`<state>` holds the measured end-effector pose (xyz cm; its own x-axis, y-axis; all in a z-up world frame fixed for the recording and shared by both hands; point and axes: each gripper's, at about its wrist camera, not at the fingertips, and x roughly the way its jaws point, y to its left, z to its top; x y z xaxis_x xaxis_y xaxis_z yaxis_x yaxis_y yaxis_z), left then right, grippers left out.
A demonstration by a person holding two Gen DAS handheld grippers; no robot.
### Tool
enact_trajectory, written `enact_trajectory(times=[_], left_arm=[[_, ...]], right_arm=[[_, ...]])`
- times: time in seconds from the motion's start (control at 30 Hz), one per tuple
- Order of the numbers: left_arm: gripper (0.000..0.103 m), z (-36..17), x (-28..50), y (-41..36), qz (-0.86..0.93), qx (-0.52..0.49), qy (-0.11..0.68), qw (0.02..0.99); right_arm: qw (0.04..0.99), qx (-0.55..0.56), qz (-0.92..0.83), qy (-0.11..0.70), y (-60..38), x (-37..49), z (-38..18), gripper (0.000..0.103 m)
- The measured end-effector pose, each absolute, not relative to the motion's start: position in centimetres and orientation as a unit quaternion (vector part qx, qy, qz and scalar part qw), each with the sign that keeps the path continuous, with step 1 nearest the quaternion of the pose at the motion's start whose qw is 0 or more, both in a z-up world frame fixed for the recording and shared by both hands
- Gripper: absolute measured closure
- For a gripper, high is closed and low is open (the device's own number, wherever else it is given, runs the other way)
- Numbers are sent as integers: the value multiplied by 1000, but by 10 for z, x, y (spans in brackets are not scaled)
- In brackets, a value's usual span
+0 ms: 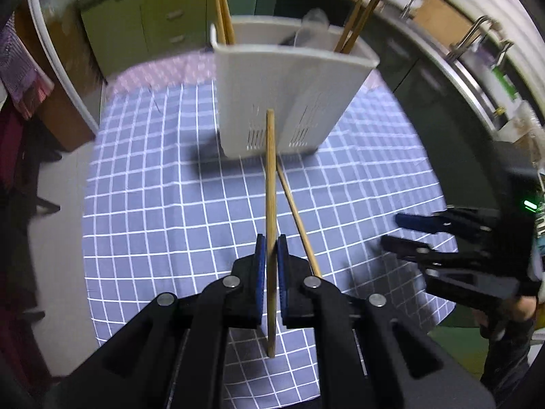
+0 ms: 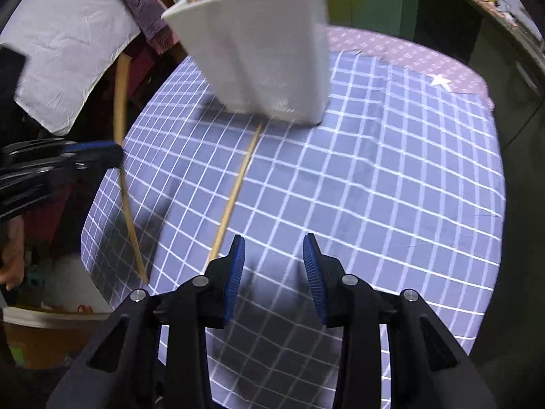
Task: Organize utensils
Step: 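Lift the chopstick upright with the left tool while the right tool grasps the other chopstick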
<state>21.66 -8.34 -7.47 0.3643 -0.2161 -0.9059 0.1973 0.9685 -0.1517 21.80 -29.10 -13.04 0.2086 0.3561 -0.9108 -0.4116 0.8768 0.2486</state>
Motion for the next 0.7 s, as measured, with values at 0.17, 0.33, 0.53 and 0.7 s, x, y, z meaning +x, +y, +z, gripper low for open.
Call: enact_trajectory(times=[0.17,0.33,0.53,0.7], left_arm=[[96,-56,192,-63,-138,-16,497,857],[96,-53,174,-55,-146,-16,462,875],[96,-52,165,-55,-159,-6,439,884],[96,-53,160,-54,-165,3,428,888]], right_arm=[[749,-34,259,608,-263,224,-137,70],[731,-43,245,635,-237,240,-151,82],[720,-51,224,655,-214,256,-167,84],[721,-62,196,662,-204,272,-176,84]])
